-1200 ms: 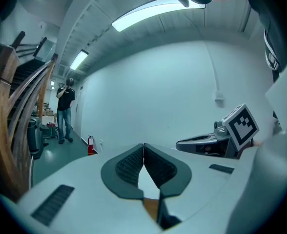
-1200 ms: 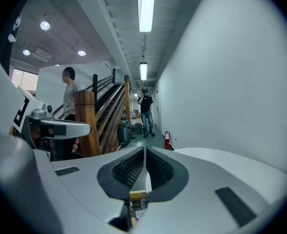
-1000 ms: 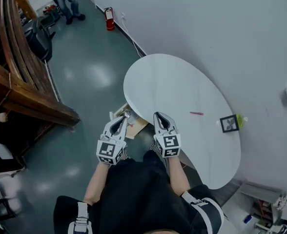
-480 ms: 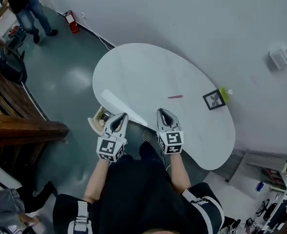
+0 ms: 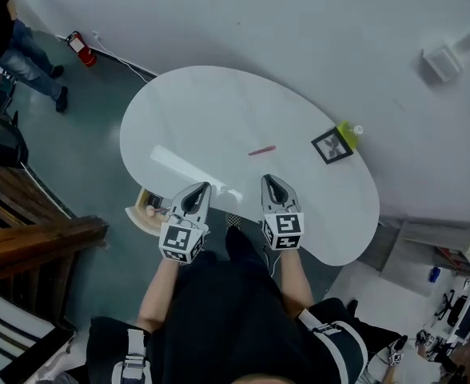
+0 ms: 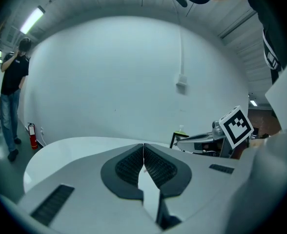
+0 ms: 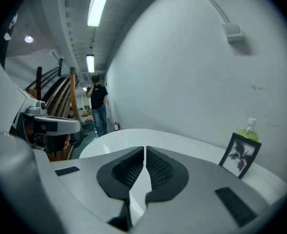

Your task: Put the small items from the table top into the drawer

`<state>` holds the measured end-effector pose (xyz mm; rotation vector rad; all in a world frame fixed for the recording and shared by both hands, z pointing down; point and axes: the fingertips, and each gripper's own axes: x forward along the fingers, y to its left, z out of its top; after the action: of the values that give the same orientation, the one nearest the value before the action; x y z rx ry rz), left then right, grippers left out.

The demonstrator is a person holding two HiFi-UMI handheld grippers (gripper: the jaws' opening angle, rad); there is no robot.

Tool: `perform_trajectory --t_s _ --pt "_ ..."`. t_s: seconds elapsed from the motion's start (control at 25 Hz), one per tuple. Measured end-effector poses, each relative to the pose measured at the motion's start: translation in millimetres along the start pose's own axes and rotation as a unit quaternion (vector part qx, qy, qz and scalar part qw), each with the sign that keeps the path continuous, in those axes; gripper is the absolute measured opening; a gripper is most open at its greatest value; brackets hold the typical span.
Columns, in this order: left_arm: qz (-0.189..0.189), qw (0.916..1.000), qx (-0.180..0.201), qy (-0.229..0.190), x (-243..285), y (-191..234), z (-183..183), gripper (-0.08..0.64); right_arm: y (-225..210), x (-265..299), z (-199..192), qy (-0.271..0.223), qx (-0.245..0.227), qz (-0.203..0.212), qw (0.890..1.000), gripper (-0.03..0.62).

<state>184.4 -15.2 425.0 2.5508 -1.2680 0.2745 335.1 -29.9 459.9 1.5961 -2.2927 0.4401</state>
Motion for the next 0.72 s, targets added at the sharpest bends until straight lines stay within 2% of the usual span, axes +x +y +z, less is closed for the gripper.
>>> perform_trajectory --t_s 0.24,0.72 --pt "-0.007 0.9997 -0.01 0.022 46 -5 -14 0.02 -37 23 -21 0.026 0.004 -0.004 1.0 0.04" --pt "-0.005 0.9959 -0.038 0.082 117 -1 -66 0.02 -78 86 -87 0.1 0.017 0.033 0.994 0.04"
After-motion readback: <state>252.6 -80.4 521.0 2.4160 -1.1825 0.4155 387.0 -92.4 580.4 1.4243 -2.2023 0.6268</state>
